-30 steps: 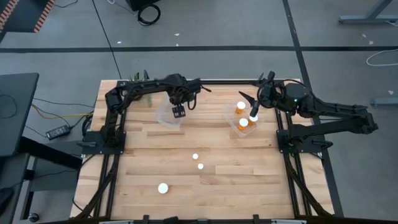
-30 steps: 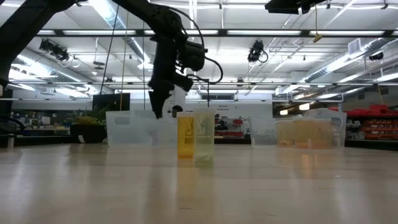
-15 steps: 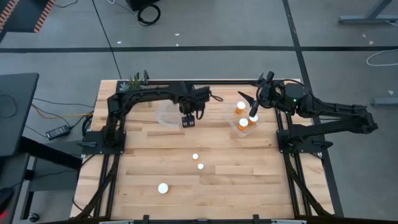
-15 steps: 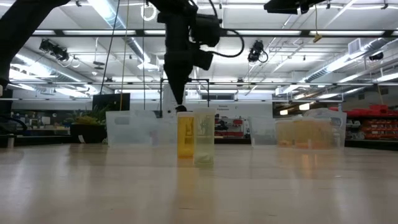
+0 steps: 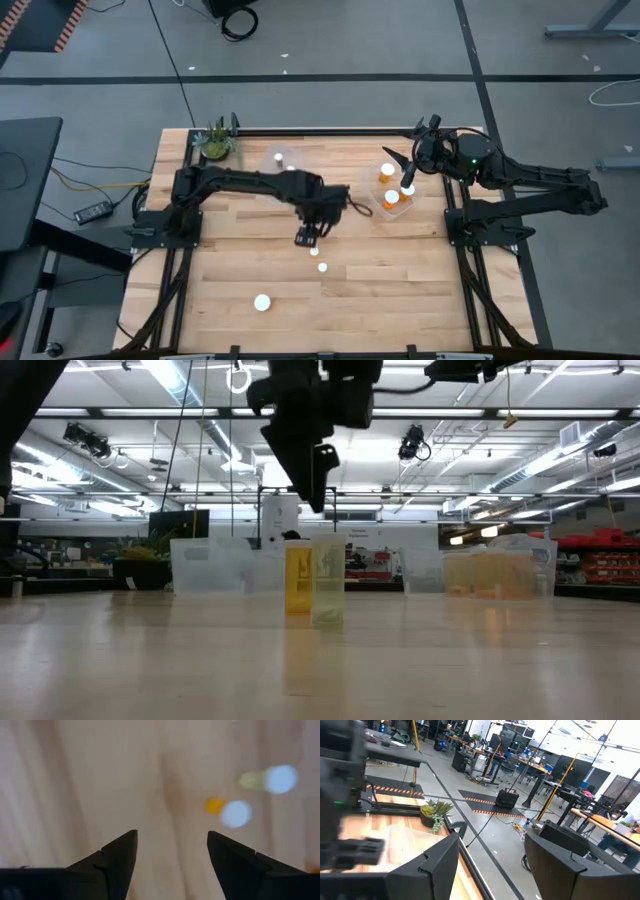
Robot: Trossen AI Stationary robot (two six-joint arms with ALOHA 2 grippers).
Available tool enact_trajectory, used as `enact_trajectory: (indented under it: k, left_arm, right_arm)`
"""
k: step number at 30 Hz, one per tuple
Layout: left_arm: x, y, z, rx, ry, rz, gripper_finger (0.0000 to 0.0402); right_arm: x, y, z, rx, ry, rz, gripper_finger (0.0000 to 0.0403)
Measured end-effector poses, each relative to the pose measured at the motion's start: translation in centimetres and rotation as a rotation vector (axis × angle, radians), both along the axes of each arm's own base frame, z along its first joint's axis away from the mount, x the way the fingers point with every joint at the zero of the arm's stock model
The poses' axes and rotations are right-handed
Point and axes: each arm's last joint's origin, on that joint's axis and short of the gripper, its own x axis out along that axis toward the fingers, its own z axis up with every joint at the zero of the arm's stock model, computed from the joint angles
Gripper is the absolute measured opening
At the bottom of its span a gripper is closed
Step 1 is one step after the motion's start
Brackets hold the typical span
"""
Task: Pick and place medicine bottles into bin by pill shape (circle, oval)
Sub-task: Put the small orange pill bottle into the left transparent bin
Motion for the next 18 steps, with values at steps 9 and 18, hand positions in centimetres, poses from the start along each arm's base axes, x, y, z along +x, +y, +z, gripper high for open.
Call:
enact_trajectory:
  k: [9,18]
  left_arm:
    - [0.3,-5.0,0.2,-0.001,-0.065,-0.136,0.0241]
    - [0.6,-8.5,-2.2,0.034,-0.020,-0.210,0.0231]
  right_arm:
    - [0.0,0.0,0.0,0.000,0.000,0.000,0.0233]
    - [0.0,0.0,0.0,0.000,-0.001,0.000,0.0233]
